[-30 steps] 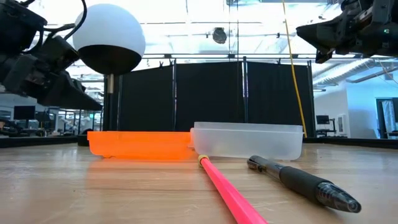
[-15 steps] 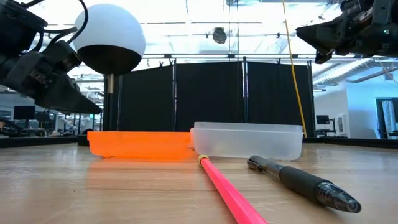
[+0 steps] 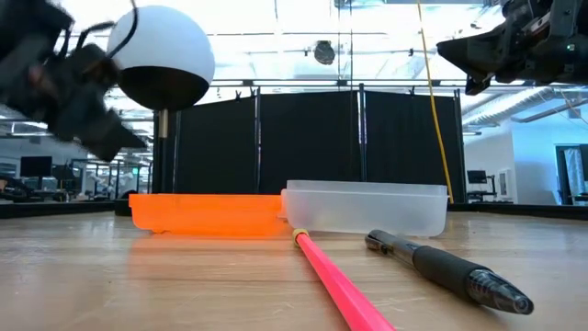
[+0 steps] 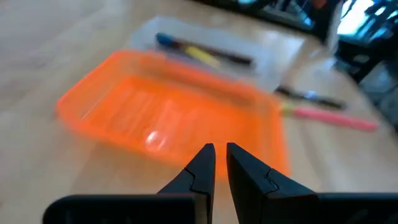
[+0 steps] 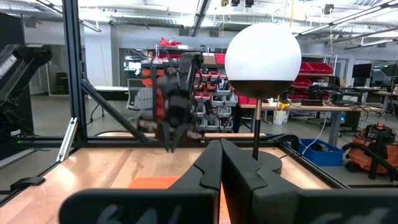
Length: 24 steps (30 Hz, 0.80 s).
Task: Pick & place school supplies into a supply box
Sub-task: Put the pink pencil into the orange supply box
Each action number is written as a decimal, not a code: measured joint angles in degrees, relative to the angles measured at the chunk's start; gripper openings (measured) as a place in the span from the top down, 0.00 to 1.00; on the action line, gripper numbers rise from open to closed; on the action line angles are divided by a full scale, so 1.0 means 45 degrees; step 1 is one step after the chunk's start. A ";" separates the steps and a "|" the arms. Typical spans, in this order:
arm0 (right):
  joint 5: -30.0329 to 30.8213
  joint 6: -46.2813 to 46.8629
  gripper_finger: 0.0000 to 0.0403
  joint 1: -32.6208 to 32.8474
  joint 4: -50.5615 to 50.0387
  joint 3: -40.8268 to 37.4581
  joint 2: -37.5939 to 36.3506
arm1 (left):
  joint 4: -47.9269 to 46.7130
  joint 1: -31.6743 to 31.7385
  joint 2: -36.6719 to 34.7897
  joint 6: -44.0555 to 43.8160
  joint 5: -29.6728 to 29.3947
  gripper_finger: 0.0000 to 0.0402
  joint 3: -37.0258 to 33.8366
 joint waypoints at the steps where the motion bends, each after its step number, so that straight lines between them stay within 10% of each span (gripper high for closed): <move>1: 0.0000 0.0004 1.00 0.0000 -0.0002 0.0000 0.0038 | -0.0593 -0.0113 0.0014 -0.0092 0.0160 0.88 0.0583; 10: -0.0010 0.0117 1.00 0.0000 0.0010 0.0000 0.0314 | -0.7875 -0.2034 0.4105 0.2519 -0.0873 0.88 0.8877; 24: -0.0005 0.0554 1.00 0.0000 0.1253 0.0000 0.0452 | -1.0652 -0.2095 1.2363 0.5259 -0.0806 0.88 1.7540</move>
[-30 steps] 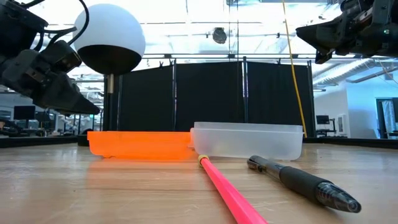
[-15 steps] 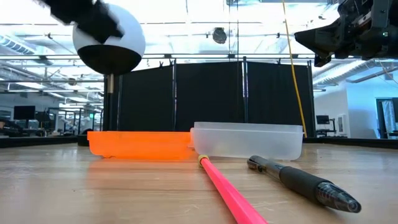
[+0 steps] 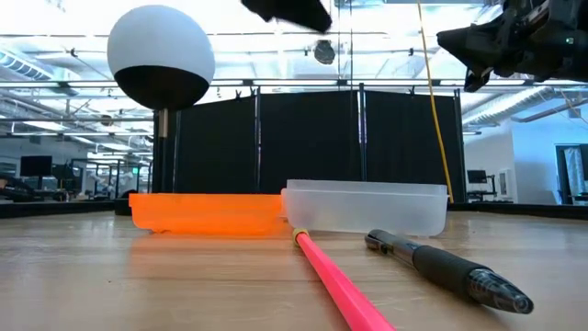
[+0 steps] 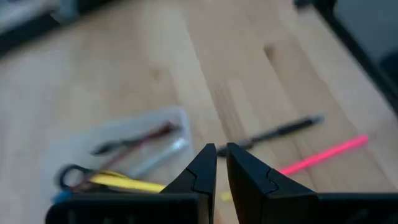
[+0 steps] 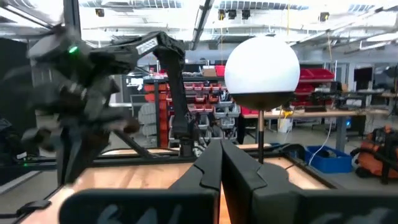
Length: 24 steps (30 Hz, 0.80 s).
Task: Pick & place school supplies into a supply box
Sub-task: Put the pink pencil into the orange supply box
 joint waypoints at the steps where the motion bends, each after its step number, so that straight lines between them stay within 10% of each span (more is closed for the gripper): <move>1: 0.0000 0.0187 1.00 0.0000 -0.0031 0.0000 0.0024 | -0.0434 0.0057 0.0520 -0.0065 0.0068 0.88 0.0501; 15: -0.2641 0.0802 1.00 0.0005 -0.0500 0.0000 0.0162 | -0.1247 0.1140 0.3974 -0.1165 0.1680 0.88 0.6156; 24: -0.2638 0.0401 1.00 0.0005 -0.0506 0.0000 0.0177 | -0.1802 0.1586 0.4117 0.0340 0.1755 0.88 0.6253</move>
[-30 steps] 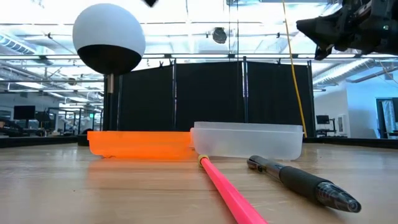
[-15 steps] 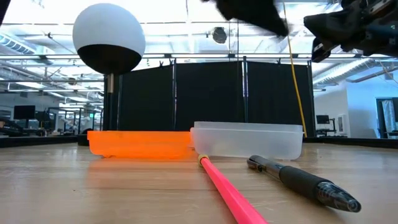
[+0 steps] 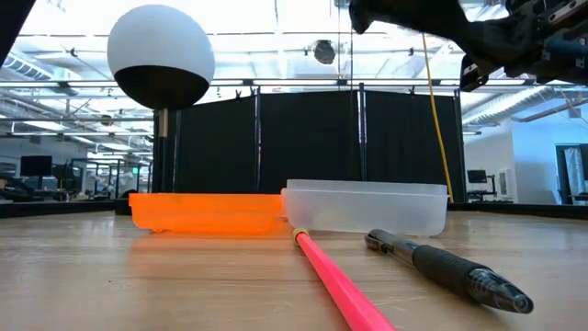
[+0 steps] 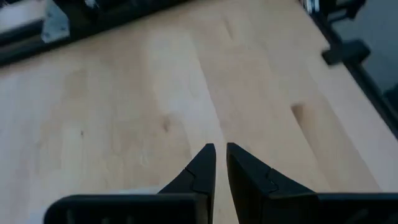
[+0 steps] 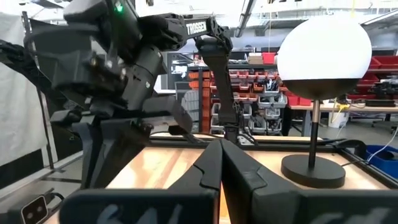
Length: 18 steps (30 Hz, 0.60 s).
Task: Pick & place school supplies into a supply box
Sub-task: Put the pink pencil into the orange supply box
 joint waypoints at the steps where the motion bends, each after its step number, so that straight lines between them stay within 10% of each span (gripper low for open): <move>1: 0.0000 -0.0034 1.00 0.0000 -0.0003 0.0000 0.0005 | -0.0117 -0.0016 0.0005 -0.0035 0.0089 0.88 -0.0039; 8: 0.0001 -0.0416 1.00 -0.0005 0.0101 0.0000 0.0001 | -0.0031 -0.0248 0.0587 0.1190 0.1166 0.88 -0.0127; 18: 0.0011 -0.0369 1.00 -0.0005 0.0113 0.0000 0.0301 | -0.1721 -0.0747 0.1020 0.4229 -0.0979 0.88 -0.0131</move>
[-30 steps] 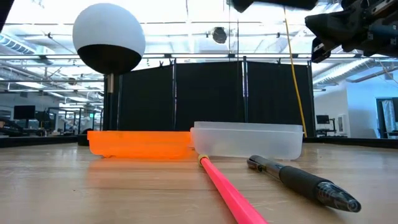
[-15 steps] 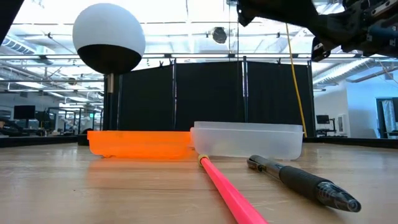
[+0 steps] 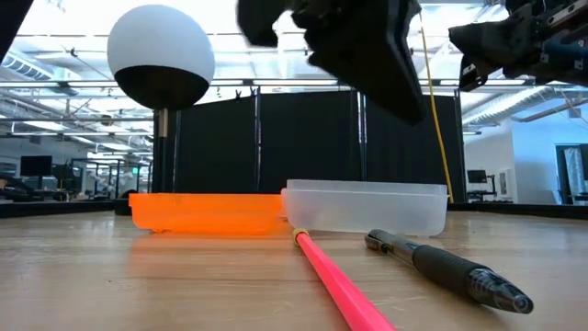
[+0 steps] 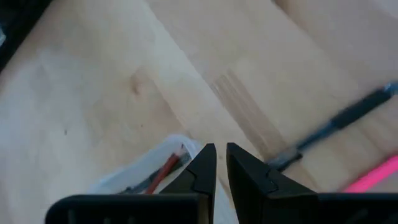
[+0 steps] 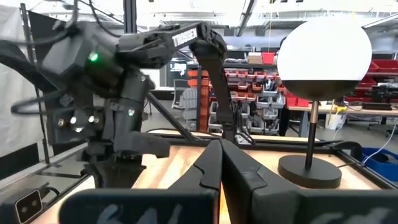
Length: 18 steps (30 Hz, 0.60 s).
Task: Pick & place school supplies into a supply box
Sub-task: Put the pink pencil into the orange supply box
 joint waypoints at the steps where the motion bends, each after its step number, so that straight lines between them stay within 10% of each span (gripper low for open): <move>1: 0.0003 0.0063 1.00 0.0000 -0.0003 0.0000 0.0000 | -0.0081 -0.0127 0.0006 -0.0018 -0.0396 0.88 -0.0003; 8: -0.0005 0.0365 1.00 0.0000 0.0058 0.0000 0.0068 | -0.0171 -0.0718 0.0000 -0.0576 -0.0610 0.88 -0.0003; 18: -0.0024 0.0986 1.00 0.0000 0.0733 0.0000 0.0068 | -0.2483 -0.1721 0.0000 0.7127 -0.0383 0.88 -0.0003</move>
